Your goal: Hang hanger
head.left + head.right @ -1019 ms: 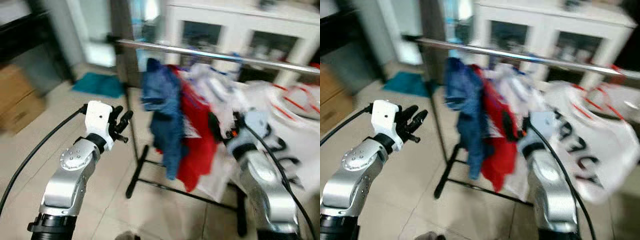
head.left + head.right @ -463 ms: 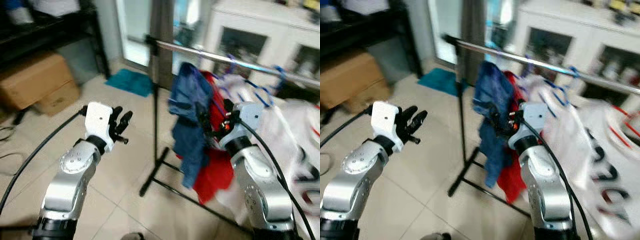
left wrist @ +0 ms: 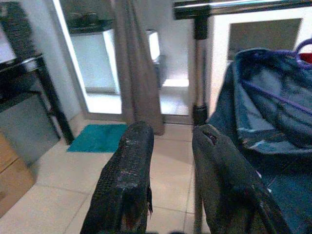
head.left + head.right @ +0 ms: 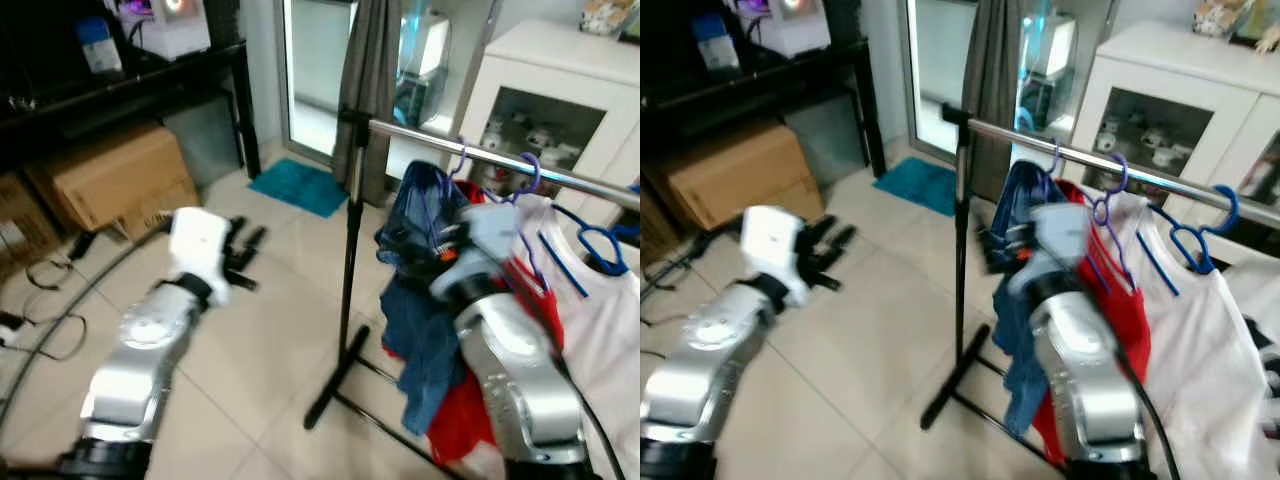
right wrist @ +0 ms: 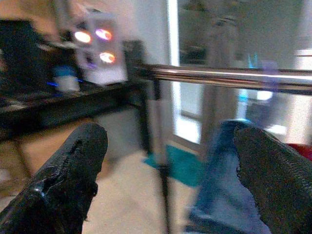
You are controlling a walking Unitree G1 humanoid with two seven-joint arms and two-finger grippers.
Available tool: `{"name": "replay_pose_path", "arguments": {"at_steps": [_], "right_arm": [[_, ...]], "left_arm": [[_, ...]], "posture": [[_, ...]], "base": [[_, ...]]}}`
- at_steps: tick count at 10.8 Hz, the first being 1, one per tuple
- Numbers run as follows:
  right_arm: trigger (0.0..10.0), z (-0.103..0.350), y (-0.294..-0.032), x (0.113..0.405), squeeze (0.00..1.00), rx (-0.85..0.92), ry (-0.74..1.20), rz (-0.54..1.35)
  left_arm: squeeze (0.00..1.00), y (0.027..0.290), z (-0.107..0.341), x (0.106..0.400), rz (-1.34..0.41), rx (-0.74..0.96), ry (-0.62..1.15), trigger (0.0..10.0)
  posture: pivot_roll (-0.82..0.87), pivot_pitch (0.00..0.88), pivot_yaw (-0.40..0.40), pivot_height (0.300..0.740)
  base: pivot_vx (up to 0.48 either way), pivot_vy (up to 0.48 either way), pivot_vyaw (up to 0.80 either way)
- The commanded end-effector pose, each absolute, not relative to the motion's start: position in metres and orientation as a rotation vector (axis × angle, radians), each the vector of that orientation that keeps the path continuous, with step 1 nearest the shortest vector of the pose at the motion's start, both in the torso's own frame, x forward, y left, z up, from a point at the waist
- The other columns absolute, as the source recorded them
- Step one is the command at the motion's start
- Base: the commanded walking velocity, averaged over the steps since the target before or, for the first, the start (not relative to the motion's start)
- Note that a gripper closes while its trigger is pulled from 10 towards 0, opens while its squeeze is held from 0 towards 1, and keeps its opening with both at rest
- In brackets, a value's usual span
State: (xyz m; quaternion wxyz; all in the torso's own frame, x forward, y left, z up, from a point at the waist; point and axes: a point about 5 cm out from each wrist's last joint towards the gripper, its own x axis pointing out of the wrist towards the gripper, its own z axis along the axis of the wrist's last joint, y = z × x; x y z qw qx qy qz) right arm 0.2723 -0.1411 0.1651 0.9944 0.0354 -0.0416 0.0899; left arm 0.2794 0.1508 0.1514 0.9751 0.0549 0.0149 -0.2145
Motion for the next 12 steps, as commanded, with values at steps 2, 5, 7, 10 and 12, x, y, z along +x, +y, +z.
{"name": "replay_pose_path", "arguments": {"at_steps": [2, 5, 7, 10, 12], "right_arm": [[10.0, 0.162, -0.157, 0.278, 0.96, 0.057, -0.016, 0.053], [10.0, 0.163, -0.156, 0.284, 0.00, 0.025, 0.079, 0.050], [10.0, 0.165, -0.165, 0.288, 0.00, -0.002, 0.112, -0.065], [10.0, 0.173, -0.174, 0.290, 0.00, -0.033, 0.128, -0.077], [10.0, 0.169, -0.188, 0.303, 0.00, -0.028, 0.176, -0.173]], "left_arm": [[0.00, 0.147, 0.155, 0.278, -0.492, 0.117, 0.038, 10.0], [0.00, 0.144, 0.157, 0.275, -0.563, 0.058, 0.028, 10.0], [0.00, 0.144, 0.158, 0.271, -0.622, 0.041, 0.038, 10.0], [0.00, 0.148, 0.163, 0.270, -0.696, 0.045, 0.028, 10.0], [0.00, 0.144, 0.168, 0.266, -0.817, 0.037, 0.026, 10.0]], "posture": [[-0.14, 0.000, -0.003, 0.740], [-0.13, 0.000, -0.007, 0.740], [-0.13, 0.000, -0.017, 0.740], [-0.12, 0.000, -0.029, 0.740], [-0.13, 0.000, -0.021, 0.740]], "base": [[0.317, 0.000, 0.00], [0.000, 0.000, 0.00], [0.000, 0.000, 0.00], [0.000, 0.000, 0.00], [0.000, 0.000, 0.00]]}}
